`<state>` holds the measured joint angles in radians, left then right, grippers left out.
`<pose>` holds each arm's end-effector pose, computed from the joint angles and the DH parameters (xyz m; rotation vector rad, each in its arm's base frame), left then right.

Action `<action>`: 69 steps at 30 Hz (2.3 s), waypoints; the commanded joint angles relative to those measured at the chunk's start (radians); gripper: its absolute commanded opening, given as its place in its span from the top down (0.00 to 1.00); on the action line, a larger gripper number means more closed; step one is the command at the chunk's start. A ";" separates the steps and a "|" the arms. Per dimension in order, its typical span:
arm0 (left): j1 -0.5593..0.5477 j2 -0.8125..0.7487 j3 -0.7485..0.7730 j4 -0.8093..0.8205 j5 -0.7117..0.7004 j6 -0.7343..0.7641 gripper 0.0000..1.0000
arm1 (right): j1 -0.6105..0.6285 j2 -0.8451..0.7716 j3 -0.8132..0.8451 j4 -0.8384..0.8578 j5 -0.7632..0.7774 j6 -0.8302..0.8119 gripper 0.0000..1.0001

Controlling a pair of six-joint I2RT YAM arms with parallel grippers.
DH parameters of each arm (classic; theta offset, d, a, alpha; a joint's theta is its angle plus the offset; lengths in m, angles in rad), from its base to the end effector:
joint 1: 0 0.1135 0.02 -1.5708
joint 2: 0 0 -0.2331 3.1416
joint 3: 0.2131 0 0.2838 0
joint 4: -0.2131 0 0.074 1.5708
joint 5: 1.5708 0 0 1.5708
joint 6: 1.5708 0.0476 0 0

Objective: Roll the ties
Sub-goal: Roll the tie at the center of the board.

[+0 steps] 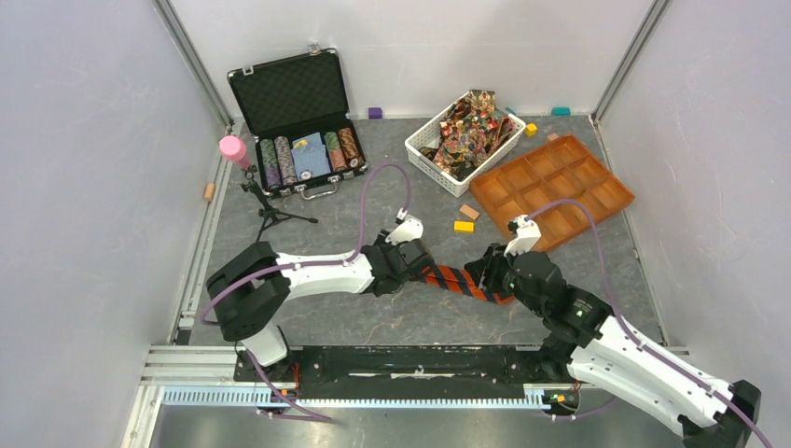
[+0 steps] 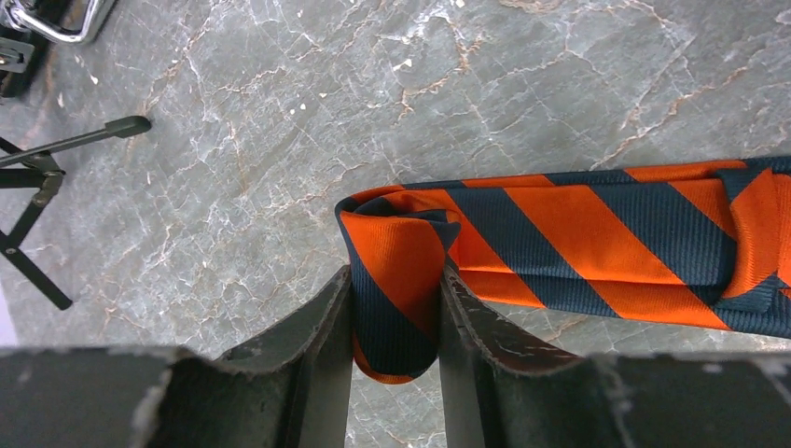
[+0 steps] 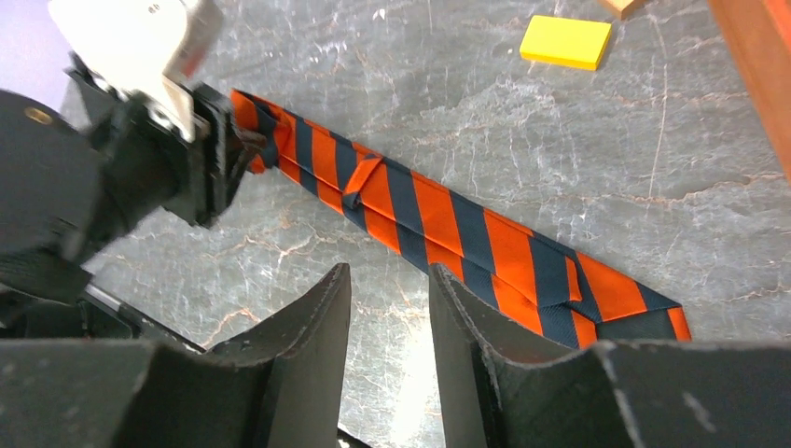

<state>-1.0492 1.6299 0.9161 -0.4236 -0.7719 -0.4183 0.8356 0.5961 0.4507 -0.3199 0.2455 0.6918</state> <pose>0.1923 -0.2680 0.1118 0.5169 2.2456 0.3542 0.1546 0.1537 0.2096 0.0085 2.0960 0.7054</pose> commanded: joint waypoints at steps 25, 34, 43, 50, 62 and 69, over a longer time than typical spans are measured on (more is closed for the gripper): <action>-0.153 0.215 0.218 -0.175 -0.166 -0.026 0.36 | 0.001 -0.133 0.127 -0.130 0.104 0.061 0.49; -0.169 0.217 0.246 -0.205 -0.143 -0.074 0.35 | 0.001 -0.147 0.124 -0.135 0.117 0.066 0.48; -0.184 0.233 0.259 -0.205 -0.107 -0.114 0.35 | 0.000 -0.156 0.135 -0.162 0.137 0.064 0.47; -0.190 0.242 0.264 -0.200 -0.071 -0.147 0.35 | 0.000 -0.159 0.129 -0.167 0.140 0.068 0.47; -0.198 0.249 0.261 -0.130 0.004 -0.155 0.36 | 0.000 -0.154 0.119 -0.168 0.136 0.068 0.46; -0.199 0.228 0.238 -0.110 0.010 -0.155 0.36 | 0.000 -0.147 0.114 -0.170 0.134 0.064 0.46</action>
<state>-1.2415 1.8702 1.1584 -0.5785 -0.7834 -0.5156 0.8356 0.4461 0.5400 -0.4957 0.3607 0.7544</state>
